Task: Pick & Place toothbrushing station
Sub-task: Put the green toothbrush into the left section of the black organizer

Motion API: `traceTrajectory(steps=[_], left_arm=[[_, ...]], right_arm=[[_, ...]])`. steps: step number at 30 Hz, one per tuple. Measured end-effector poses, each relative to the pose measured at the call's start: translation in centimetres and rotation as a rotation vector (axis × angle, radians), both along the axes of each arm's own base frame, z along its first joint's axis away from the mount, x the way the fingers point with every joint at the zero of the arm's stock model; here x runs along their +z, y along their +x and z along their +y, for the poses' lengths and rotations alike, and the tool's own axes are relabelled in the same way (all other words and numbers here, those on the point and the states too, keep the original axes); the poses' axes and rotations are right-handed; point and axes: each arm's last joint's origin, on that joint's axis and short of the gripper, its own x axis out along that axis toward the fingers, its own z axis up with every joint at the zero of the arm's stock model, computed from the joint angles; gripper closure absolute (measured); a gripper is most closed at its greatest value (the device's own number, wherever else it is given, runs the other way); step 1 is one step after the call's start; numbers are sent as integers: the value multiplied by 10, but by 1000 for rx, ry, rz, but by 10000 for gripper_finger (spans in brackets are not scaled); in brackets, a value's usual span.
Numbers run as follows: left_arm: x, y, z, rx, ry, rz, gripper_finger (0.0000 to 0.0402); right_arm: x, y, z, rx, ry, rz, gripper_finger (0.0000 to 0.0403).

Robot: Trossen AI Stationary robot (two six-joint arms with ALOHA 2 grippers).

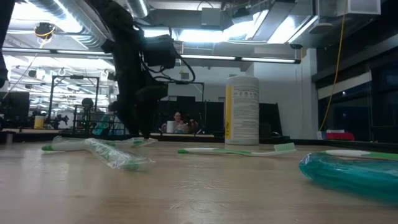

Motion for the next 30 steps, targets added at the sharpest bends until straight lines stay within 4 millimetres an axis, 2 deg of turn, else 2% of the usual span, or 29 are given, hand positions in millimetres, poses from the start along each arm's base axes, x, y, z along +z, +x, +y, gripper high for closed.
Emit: traceTrajectory(steps=[3, 6, 9, 13, 17, 19, 22, 27, 30], left_arm=[[-5, 2, -1, 14, -2, 11, 187], [-11, 3, 0, 25, -5, 21, 214], [-11, 5, 2, 23, -23, 5, 273], [-7, 7, 3, 6, -21, -41, 378], [6, 6, 7, 18, 13, -102, 399], [21, 2, 10, 51, 63, -150, 399], [58, -11, 13, 156, 204, -258, 399], [129, -61, 11, 437, 578, -420, 399], [145, -96, 4, 550, 711, -410, 399]], right_arm=[[0, -1, 2, -8, -4, -1, 293], [0, -1, 3, -12, -6, -3, 293], [0, -1, 4, -13, -6, -3, 293], [0, -1, 3, -14, -5, -3, 293], [0, -1, 3, -14, -5, -3, 293], [0, -1, 4, -13, -5, -3, 293], [0, -1, 4, -12, -3, -3, 293], [0, -2, 7, -17, -9, -4, 293], [0, -3, 10, -27, -20, -4, 293]])
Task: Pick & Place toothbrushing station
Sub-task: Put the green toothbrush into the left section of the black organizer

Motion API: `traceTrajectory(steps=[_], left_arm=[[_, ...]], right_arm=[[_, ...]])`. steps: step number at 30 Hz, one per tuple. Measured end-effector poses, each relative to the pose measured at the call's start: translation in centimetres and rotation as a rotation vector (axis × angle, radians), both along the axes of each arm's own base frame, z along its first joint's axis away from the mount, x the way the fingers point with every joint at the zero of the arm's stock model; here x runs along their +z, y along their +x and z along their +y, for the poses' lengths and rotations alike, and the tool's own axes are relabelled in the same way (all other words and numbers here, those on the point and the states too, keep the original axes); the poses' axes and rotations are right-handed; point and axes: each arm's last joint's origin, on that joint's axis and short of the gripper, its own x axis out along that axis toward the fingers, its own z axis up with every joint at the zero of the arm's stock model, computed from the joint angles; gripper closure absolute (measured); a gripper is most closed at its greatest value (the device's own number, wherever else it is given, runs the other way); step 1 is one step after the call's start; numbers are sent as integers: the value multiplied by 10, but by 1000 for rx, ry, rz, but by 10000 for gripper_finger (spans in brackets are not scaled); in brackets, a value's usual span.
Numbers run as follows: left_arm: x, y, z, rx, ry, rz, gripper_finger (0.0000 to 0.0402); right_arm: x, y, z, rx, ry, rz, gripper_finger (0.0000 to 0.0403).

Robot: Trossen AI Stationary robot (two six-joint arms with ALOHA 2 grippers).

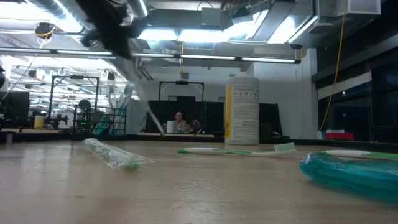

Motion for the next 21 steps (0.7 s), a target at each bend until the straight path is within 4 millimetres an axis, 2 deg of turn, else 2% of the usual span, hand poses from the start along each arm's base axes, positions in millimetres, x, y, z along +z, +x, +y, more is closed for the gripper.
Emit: traceTrajectory(steps=[4, 7, 21], left_arm=[[4, -28, -7, 98, 22, 40, 399], [7, -38, -9, 147, 34, 19, 399], [2, -33, -6, 101, -24, 53, 399]], right_arm=[[0, -1, 2, -17, -16, 0, 293], [1, -1, 2, -19, -15, -9, 293], [3, 0, 2, -18, -16, -33, 293]])
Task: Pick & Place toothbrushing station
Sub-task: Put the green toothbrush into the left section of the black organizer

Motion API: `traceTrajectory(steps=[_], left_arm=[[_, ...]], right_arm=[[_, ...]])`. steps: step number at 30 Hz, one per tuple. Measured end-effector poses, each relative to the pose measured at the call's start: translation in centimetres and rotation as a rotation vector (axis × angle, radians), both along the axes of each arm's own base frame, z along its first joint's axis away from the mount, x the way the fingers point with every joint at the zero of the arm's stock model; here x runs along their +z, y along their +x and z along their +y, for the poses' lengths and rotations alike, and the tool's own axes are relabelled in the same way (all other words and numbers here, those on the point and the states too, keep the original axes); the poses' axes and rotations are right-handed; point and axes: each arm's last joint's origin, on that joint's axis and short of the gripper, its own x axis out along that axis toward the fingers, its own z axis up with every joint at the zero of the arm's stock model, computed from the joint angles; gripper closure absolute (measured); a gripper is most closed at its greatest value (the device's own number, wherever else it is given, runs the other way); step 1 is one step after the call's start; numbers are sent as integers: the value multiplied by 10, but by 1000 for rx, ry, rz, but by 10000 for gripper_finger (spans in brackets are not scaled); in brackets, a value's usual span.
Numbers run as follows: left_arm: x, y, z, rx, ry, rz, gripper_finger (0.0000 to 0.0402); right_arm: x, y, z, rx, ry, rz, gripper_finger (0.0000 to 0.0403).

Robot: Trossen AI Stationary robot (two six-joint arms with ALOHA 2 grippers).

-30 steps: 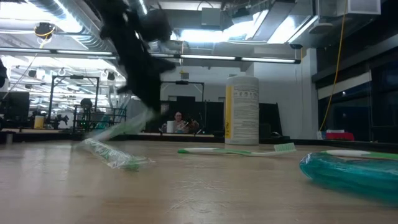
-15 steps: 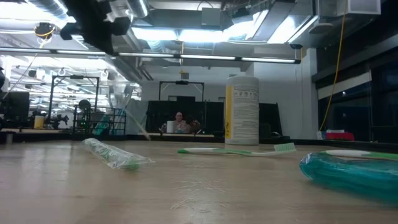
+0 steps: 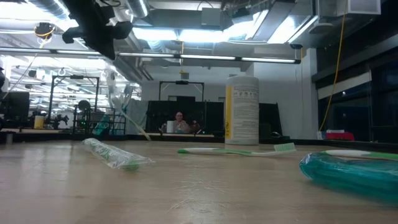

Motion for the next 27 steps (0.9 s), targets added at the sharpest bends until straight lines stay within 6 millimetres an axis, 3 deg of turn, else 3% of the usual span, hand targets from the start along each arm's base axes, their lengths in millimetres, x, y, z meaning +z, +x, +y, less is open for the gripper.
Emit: traceTrajectory(steps=[8, 13, 16, 20, 27], left_arm=[[5, 5, 0, -32, 3, -84, 399], [36, 20, -8, -332, 51, -366, 399], [47, 24, -17, -420, 83, -475, 399], [45, 26, -28, -471, 71, -448, 399], [34, 41, -30, -474, 18, -414, 399]], right_arm=[[0, 0, 0, -6, -1, -2, 293], [0, 0, 0, -8, -1, -2, 293], [0, 0, 0, -8, -1, -2, 293], [0, 0, 0, -8, -3, -2, 293], [0, 0, 0, -9, -4, -2, 293]])
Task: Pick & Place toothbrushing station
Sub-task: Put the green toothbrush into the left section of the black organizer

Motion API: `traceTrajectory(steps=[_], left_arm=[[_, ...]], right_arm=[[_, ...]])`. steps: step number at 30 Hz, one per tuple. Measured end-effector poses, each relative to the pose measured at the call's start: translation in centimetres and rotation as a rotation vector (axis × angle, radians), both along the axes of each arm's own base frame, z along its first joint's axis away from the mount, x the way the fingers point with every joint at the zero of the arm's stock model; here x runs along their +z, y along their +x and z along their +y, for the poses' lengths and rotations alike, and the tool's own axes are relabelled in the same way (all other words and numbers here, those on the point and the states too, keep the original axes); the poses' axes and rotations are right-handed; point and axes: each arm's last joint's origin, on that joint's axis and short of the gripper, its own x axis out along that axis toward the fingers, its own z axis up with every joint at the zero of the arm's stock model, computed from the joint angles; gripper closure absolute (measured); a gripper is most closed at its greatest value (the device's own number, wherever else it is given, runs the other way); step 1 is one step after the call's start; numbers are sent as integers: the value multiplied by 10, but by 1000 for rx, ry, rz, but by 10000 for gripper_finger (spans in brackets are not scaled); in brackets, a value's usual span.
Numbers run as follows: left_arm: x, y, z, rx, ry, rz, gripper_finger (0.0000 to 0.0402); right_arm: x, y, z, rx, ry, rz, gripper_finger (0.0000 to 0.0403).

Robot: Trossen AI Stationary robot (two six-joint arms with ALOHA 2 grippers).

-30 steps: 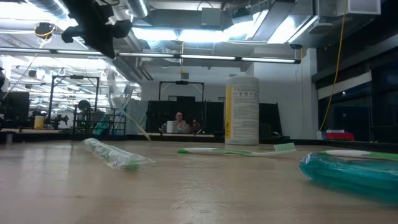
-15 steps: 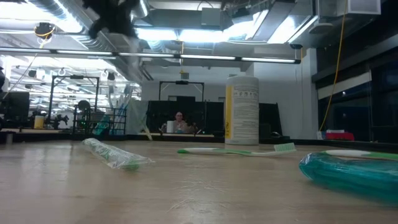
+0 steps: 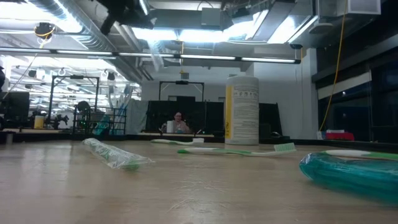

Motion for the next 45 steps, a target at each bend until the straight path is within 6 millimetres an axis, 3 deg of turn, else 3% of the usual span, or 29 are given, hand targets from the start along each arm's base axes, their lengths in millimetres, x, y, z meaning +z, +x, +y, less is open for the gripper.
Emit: traceTrajectory(steps=[3, 7, 9, 13, 17, 18, 21, 24, 26, 31, 34, 37, 41, 45], left_arm=[[5, 11, 2, -14, 54, -55, 399], [26, 27, 10, -85, 261, -205, 382], [25, 29, 19, -58, 293, -157, 362], [16, 30, 35, 32, 295, 83, 315], [37, 31, 50, -18, 326, -164, 261], [41, 29, 54, -2, 344, -169, 249], [33, 24, 67, 95, 290, 29, 221], [40, 25, 76, -5, 210, -158, 201], [47, 21, 77, -45, 250, -114, 192], [40, 26, 75, -46, 254, -11, 185], [32, 27, 67, -91, 288, 140, 185], [15, 35, 59, -313, 305, 301, 185], [3, 49, 48, -544, 312, 330, 187], [-23, 71, 48, -723, 263, 394, 195]], right_arm=[[0, 0, 0, 0, 0, 0, 293], [0, 0, 0, 0, -4, 0, 293], [0, 0, 0, 0, -4, 0, 293], [2, 0, 1, 10, 3, -16, 293], [2, 0, 2, 20, 6, -15, 293], [2, 0, 2, 21, 5, -15, 293], [2, 0, 2, 23, 7, -18, 293], [3, 0, 3, 40, 11, -29, 293], [3, 0, 3, 46, 10, -33, 293], [4, 0, 3, 46, 6, -38, 293], [4, 0, 3, 46, 6, -35, 293], [4, 0, 3, 47, 6, -35, 293], [4, 0, 3, 46, 6, -35, 293], [4, 0, 3, 46, 7, -37, 293]])
